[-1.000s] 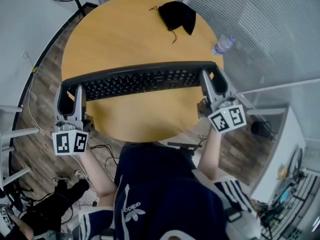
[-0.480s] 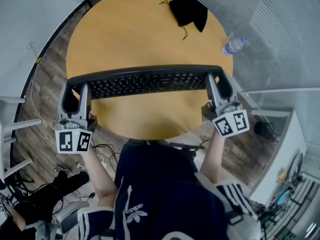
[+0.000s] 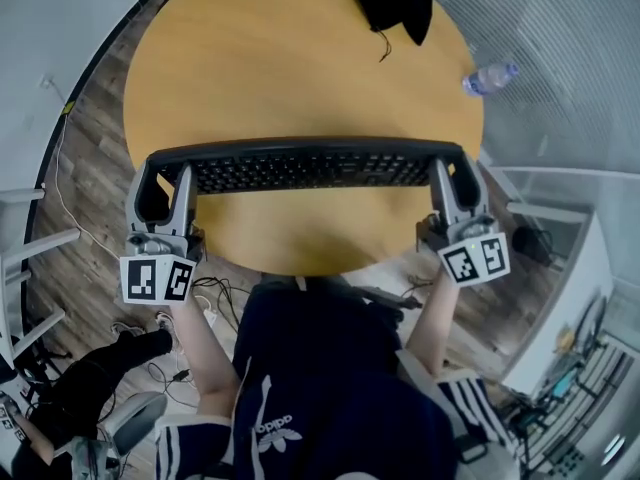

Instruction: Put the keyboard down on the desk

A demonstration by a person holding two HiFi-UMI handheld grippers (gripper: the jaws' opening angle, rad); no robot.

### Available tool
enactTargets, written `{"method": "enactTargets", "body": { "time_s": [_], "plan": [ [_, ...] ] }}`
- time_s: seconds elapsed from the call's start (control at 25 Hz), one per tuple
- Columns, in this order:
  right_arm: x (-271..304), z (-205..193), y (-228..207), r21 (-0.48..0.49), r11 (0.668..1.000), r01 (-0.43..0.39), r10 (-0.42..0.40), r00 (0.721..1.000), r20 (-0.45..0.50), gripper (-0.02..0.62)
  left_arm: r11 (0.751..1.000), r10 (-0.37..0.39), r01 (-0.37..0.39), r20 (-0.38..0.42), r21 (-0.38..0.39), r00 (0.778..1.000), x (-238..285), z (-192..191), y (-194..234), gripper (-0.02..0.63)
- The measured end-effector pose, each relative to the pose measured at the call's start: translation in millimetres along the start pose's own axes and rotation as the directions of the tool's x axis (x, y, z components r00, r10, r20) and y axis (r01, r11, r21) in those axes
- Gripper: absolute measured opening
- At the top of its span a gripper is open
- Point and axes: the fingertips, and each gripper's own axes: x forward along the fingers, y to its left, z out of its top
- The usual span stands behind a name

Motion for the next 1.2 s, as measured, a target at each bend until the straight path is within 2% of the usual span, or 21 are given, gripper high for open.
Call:
{"method": "enactTargets", "body": {
  "time_s": [0.24,0.44,0.84,1.04,1.2],
  "plan": [
    [-10,-21,-7,0.04,0.999,0.025,-0.024,1.0,-0.014,0.178,1.0,-0.016,0.016,-0.049,-0.017,0.999,2,-22,-5,0.245],
    [-10,-32,-10,0.045,0.998,0.045,-0.042,0.997,-0.072,0.178,0.999,-0.016,0.012,-0.104,-0.043,0.994,5,-39,-4,0.245],
    [-8,-71,-14,0.07,0.994,0.082,-0.068,0.98,-0.187,0.178,0.995,-0.029,0.003,-0.245,-0.103,0.969,1,-87,1,0.245],
    [-10,-88,-26,0.108,0.987,0.116,-0.09,0.971,-0.223,0.178,0.994,-0.036,0.005,-0.29,-0.107,0.956,10,-100,-1,0.245],
    [-7,-96,-21,0.093,0.989,0.113,-0.087,0.963,-0.255,0.178,0.993,-0.039,0.001,-0.316,-0.117,0.948,8,-110,2,0.245]
  ]
}}
